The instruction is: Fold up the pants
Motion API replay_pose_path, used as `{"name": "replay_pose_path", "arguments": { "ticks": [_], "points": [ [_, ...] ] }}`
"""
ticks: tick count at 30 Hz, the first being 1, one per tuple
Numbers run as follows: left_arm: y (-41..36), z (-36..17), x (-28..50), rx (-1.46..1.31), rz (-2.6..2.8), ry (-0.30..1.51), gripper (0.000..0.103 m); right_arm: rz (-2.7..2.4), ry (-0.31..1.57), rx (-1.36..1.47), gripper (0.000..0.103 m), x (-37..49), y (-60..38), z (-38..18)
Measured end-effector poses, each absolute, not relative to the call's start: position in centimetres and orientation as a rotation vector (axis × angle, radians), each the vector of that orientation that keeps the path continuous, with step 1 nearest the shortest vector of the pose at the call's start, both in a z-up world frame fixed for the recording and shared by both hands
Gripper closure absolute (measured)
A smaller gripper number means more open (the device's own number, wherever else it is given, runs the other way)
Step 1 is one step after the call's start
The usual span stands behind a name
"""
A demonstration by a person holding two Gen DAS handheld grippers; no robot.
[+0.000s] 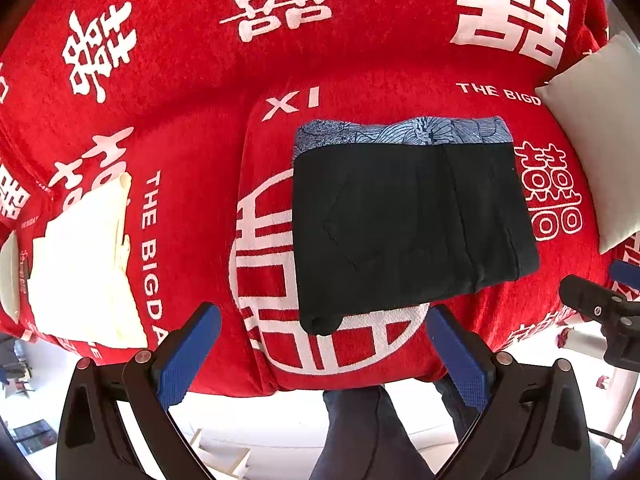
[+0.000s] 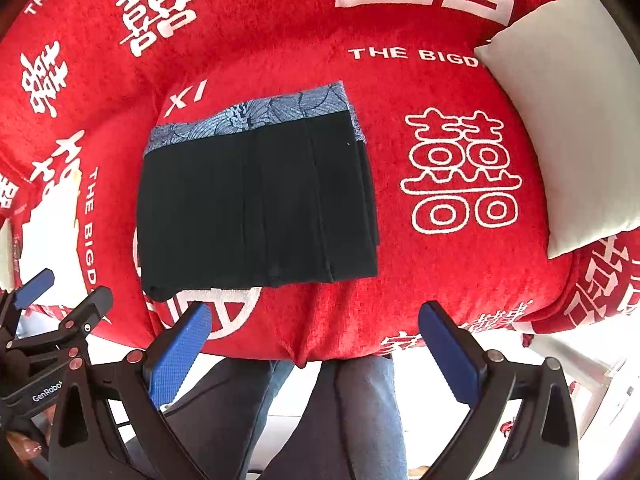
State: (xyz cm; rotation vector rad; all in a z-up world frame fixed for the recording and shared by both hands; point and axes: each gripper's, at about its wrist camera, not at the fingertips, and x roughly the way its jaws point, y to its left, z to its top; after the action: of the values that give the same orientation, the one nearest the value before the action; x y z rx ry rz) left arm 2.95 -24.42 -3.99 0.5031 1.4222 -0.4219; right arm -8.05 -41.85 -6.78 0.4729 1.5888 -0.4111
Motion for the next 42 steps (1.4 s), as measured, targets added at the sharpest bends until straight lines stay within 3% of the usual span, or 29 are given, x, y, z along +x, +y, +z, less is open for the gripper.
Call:
{"name": "replay_pose_path", "arguments": {
  "ticks": [42],
  "points": [
    [-23.2,-4.9,4.0,0.525,-0.569,1.397,0.000,-0.569,1.546,0.334,0.000,-6.1,-38.7,-5.8]
  ]
}}
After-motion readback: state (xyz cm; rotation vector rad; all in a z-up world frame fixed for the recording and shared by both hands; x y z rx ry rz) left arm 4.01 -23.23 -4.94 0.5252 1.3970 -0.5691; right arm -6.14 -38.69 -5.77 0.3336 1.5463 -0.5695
